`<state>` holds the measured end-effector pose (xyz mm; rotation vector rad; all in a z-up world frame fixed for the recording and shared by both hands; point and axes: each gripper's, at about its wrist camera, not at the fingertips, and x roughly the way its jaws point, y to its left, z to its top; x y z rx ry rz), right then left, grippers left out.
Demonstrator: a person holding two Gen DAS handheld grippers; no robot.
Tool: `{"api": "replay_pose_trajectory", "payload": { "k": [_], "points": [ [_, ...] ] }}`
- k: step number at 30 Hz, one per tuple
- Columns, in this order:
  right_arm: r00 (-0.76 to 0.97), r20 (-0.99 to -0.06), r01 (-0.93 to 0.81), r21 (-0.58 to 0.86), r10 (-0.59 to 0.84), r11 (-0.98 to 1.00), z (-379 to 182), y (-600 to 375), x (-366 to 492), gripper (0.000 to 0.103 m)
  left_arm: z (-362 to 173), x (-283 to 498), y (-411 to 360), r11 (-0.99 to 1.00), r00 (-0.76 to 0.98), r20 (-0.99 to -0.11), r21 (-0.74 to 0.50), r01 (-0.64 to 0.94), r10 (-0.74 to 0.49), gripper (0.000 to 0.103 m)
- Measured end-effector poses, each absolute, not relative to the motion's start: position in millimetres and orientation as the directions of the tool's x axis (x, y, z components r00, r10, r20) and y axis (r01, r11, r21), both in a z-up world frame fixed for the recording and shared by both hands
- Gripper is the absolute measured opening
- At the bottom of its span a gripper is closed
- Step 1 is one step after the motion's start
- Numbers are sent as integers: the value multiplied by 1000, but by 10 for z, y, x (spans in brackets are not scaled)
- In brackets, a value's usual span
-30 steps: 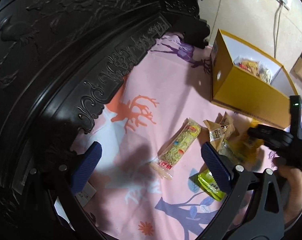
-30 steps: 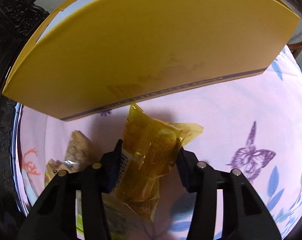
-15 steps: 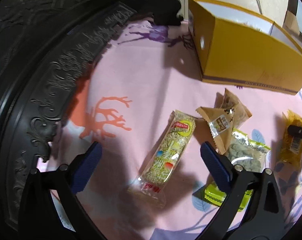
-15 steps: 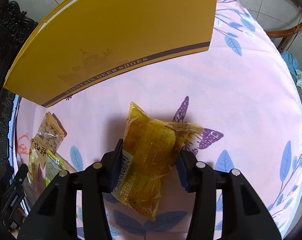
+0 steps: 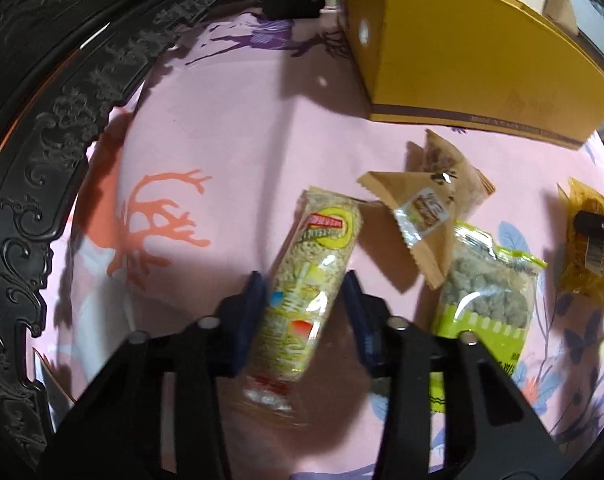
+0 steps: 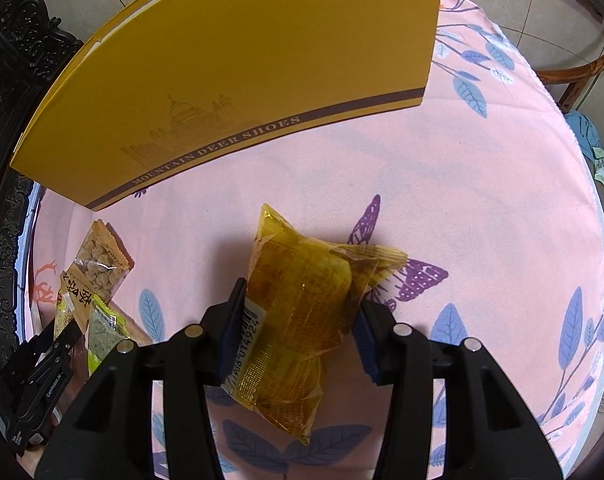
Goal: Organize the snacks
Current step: 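Grasp red-labeled rice stick bar with left tool while right holds yellow bag, then carry both snacks over the yellow box and open both tools to drop them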
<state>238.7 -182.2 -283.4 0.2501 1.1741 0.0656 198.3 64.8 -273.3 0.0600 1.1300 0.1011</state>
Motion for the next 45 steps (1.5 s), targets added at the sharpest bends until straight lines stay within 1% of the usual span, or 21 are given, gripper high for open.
{"api": "replay_pose_trajectory", "payload": {
  "k": [2, 6, 15, 26, 30, 35, 40, 45],
  "points": [
    [391, -902, 69, 225, 181, 972, -2845, -1822, 2362, 50, -2723, 1972, 630, 994, 423, -899, 100, -47, 110, 33],
    [391, -900, 60, 233, 192, 971, -2853, -1846, 2329, 49, -2632, 1884, 707, 995, 433, -899, 26, -94, 64, 31],
    [394, -896, 46, 240, 203, 970, -2744, -1898, 2238, 48, -2294, 1589, 714, 989, 481, -877, -53, -135, 18, 30],
    [454, -853, -8, 285, 257, 959, -2372, -1935, 2044, 48, -1820, 1446, 547, 989, 563, -825, -118, -93, -46, 30],
    [500, -817, -33, 315, 289, 948, -2110, -1906, 2049, 48, -1487, 1523, 456, 988, 630, -774, -136, -67, -63, 30],
    [591, -741, -84, 335, 317, 939, -1655, -1904, 2140, 48, -1090, 1788, 283, 990, 715, -693, -137, -7, -91, 30],
    [688, -647, -136, 331, 329, 934, -1135, -1950, 2445, 48, -718, 2161, 48, 992, 790, -602, -109, 59, -114, 30],
    [744, -588, -159, 305, 317, 939, -811, -2030, 2876, 48, -481, 2635, -154, 990, 831, -540, -103, 95, -136, 30]
  ]
}}
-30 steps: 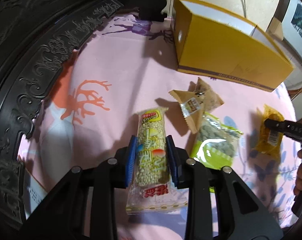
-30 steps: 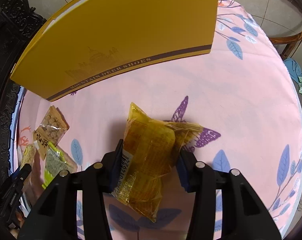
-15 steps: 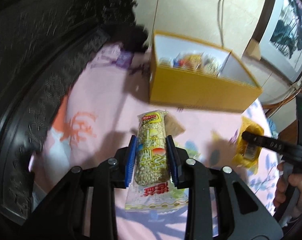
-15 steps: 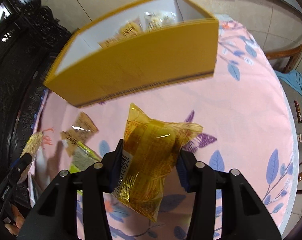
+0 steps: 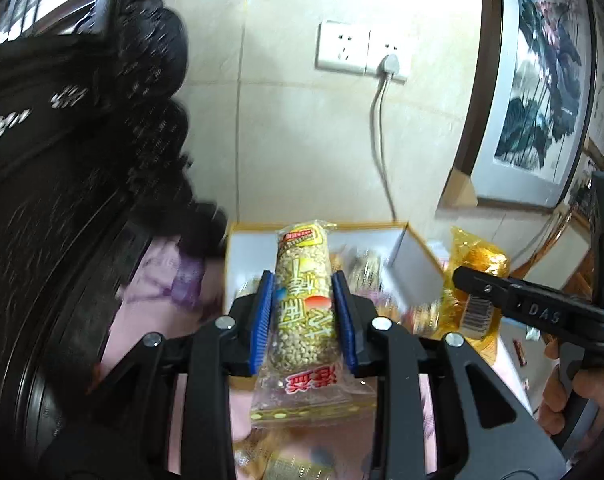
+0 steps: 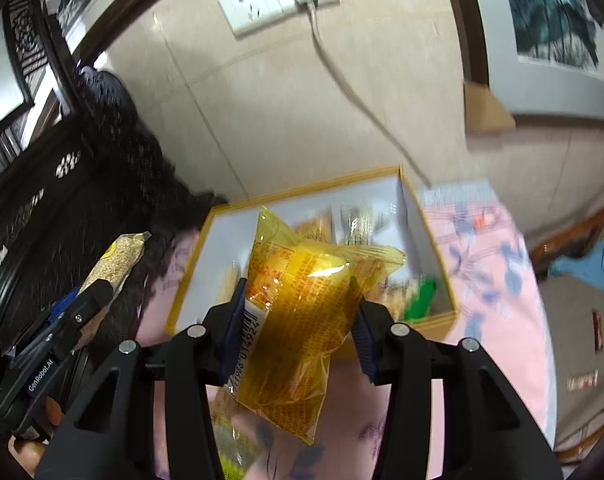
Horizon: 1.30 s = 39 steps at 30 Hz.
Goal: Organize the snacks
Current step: 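Carry both snacks over the yellow box and open both tools to drop them, then lower the right tool onto the green seed bag and grasp it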
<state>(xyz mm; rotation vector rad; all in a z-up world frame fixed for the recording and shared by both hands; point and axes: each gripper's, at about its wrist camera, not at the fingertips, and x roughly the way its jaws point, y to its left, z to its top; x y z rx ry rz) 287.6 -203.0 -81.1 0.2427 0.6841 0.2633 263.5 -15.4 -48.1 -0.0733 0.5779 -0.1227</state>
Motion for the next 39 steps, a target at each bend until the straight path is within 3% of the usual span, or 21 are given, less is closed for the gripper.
{"api": "replay_pose_trajectory", "payload": {
  "k": [2, 3, 4, 5, 6, 7, 10, 17, 28, 33, 39],
  "points": [
    [751, -579, -166, 300, 317, 939, -751, -2051, 3045, 48, -429, 2817, -206, 989, 841, -522, -101, 104, -141, 30],
    [744, -581, -179, 302, 330, 936, -734, -2032, 3176, 49, -415, 2960, -261, 991, 847, -515, -83, 108, -136, 35],
    [739, -588, -184, 295, 330, 938, -721, -2011, 3269, 52, -407, 3054, -292, 992, 847, -516, -69, 110, -129, 51],
    [737, -597, -176, 283, 317, 943, -714, -2017, 3351, 58, -393, 3160, -324, 994, 846, -523, -53, 93, -108, 92],
    [743, -598, -156, 282, 301, 947, -648, -2033, 3387, 71, -358, 3197, -320, 998, 854, -518, -36, 42, -54, 101],
    [755, -580, -152, 301, 307, 941, -596, -2071, 3355, 77, -285, 3180, -296, 999, 875, -485, -31, -14, -3, 101],
    [805, -506, -161, 318, 311, 934, -471, -2163, 3164, 95, -166, 3056, -180, 996, 900, -434, -88, 2, -41, 101],
    [768, -539, -209, 300, 346, 931, -797, -2076, 2812, 95, -389, 2804, 129, 988, 855, -518, -135, -73, -8, 101],
    [583, -700, -234, 340, 412, 911, -1614, -1760, 2219, 95, -1134, 2146, 524, 979, 725, -684, -79, -187, 83, 101],
    [430, -797, -192, 379, 425, 905, -2103, -1419, 2023, 95, -1338, 1894, 767, 963, 663, -737, -65, -263, 132, 101],
    [253, -898, -27, 364, 359, 931, -2620, -928, 2032, 95, -1300, 1626, 1020, 940, 654, -736, -74, -334, 175, 101]
  ]
}}
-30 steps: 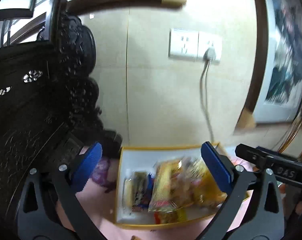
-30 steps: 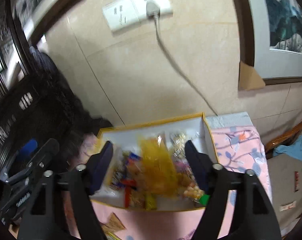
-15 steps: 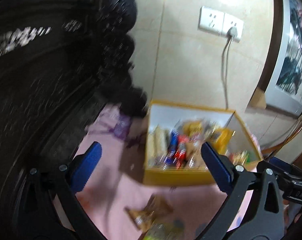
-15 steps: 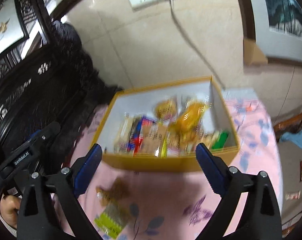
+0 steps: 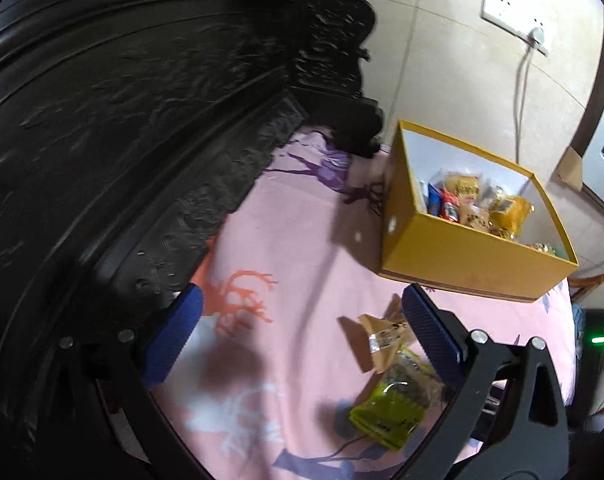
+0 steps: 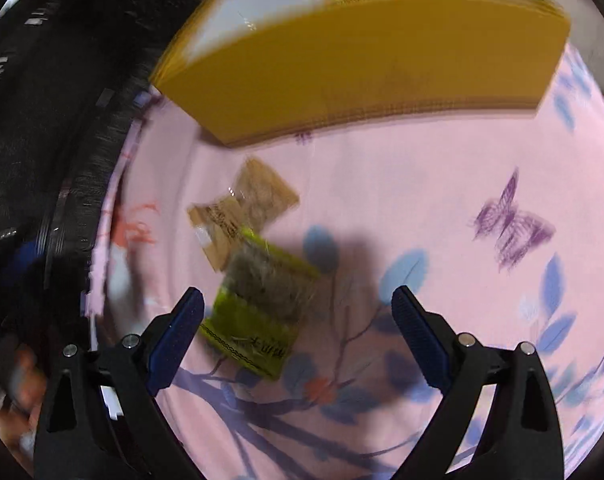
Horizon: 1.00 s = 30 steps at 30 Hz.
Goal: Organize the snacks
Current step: 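Lower the right tool onto the green seed bag and grasp it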
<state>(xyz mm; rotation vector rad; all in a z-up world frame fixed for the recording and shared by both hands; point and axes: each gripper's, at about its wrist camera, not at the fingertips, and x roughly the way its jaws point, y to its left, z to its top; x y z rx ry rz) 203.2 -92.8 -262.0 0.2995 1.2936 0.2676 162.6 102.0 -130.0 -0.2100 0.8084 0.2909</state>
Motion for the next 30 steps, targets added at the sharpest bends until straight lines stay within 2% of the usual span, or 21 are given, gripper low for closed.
{"api": "replay_pose_trajectory", "payload": {
  "k": [5, 12, 14, 16, 18, 21, 26, 30],
  "points": [
    [197, -937, 74, 307, 288, 949, -2858, -523, 2100, 95, -1220, 1454, 1120, 933, 661, -725, -71, -352, 194, 101],
    [264, -960, 4, 100, 95, 995, -2966, -120, 2024, 99, -1203, 1363, 1151, 932, 654, -730, -67, -355, 197, 101],
    [307, -949, -52, 59, 72, 997, -2956, -62, 1943, 94, -1221, 1375, 1136, 935, 650, -735, -62, -349, 194, 101],
    [354, -933, -115, 30, 69, 993, -2929, -64, 1856, 78, -1249, 1402, 1116, 938, 648, -738, -62, -342, 188, 101],
    [368, -923, -199, 38, 110, 979, -2907, -113, 1821, 72, -1277, 1424, 1092, 939, 647, -741, -64, -337, 181, 101],
    [352, -921, -230, 85, 164, 969, -2861, -317, 1800, 65, -1340, 1491, 1041, 945, 642, -750, -74, -320, 159, 101],
    [346, -919, -169, 139, 191, 976, -2771, -969, 1794, 64, -1502, 1710, 818, 973, 636, -766, -62, -222, 96, 101],
    [364, -909, -131, 166, 203, 977, -2678, -1388, 1743, 64, -1760, 1994, 492, 996, 633, -772, -1, -88, 55, 101]
  ]
}}
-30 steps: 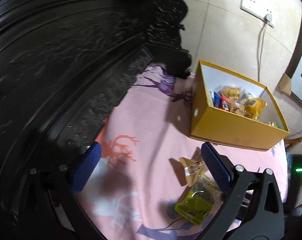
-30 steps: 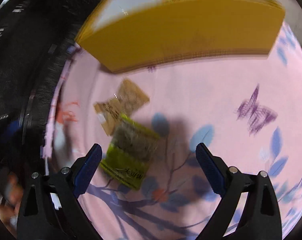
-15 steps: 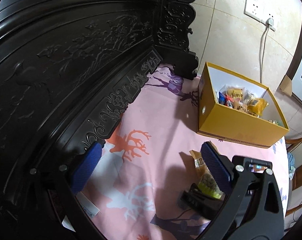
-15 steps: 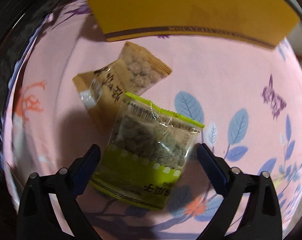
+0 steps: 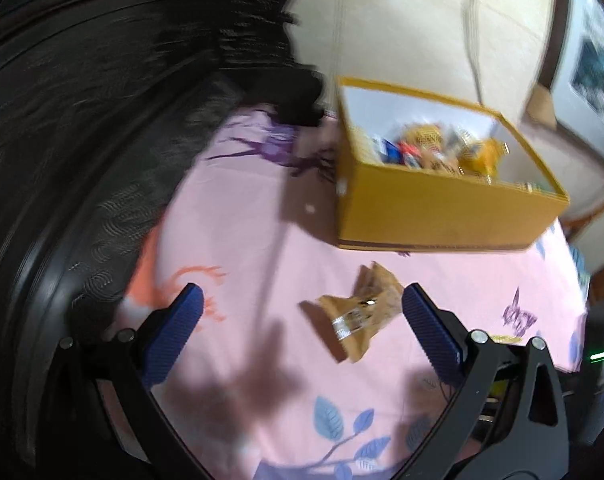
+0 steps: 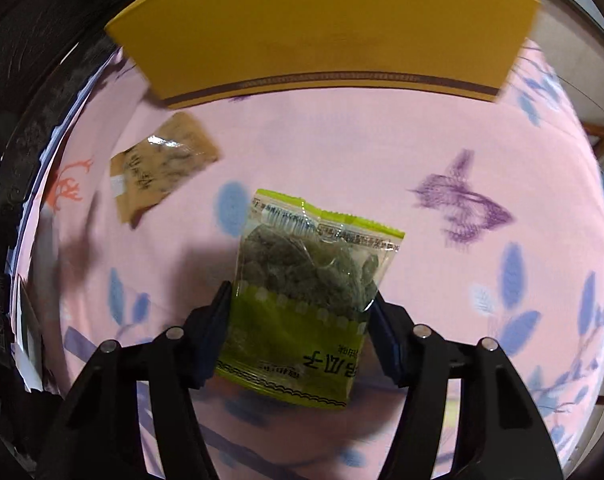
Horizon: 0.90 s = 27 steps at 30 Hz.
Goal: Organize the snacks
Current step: 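Lower the right tool onto the green seed bag and grasp it, then grasp the brown peanut bag with left tool while right holds green bag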
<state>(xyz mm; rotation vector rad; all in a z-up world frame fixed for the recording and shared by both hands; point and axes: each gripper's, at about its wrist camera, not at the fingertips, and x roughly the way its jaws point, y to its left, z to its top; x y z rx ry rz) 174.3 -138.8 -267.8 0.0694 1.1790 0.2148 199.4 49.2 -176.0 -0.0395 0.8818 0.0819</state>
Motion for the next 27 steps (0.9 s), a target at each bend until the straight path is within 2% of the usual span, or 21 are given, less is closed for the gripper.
{"api": "replay_pose_trajectory", "payload": {
  "k": [7, 13, 14, 15, 18, 21, 27],
  "points": [
    [367, -906, -67, 201, 212, 977, -2615, -1697, 1735, 64, -2222, 2356, 47, 990, 582, -812, 45, 137, -43, 101],
    [364, -903, -49, 224, 226, 973, -2590, -1783, 1725, 64, -2556, 2493, -75, 974, 506, -859, 44, 223, -77, 99],
    [364, -903, -46, 226, 227, 973, -2594, -1783, 1746, 64, -2600, 2495, -74, 970, 484, -870, 28, 240, -95, 85],
    [364, -903, -42, 229, 228, 973, -2601, -1772, 1756, 64, -2647, 2497, -64, 968, 462, -881, 20, 252, -102, 59],
    [366, -902, -32, 234, 229, 972, -2604, -1829, 1772, 64, -2736, 2447, 8, 973, 429, -898, 4, 230, -98, 42],
    [370, -901, -23, 237, 228, 971, -2583, -1882, 1745, 64, -2700, 2321, 47, 975, 427, -895, -39, 219, -131, 37],
    [400, -886, -41, 240, 236, 970, -2496, -1846, 1737, 64, -2480, 1993, 27, 981, 482, -860, -93, 173, -166, 35]
  ]
}}
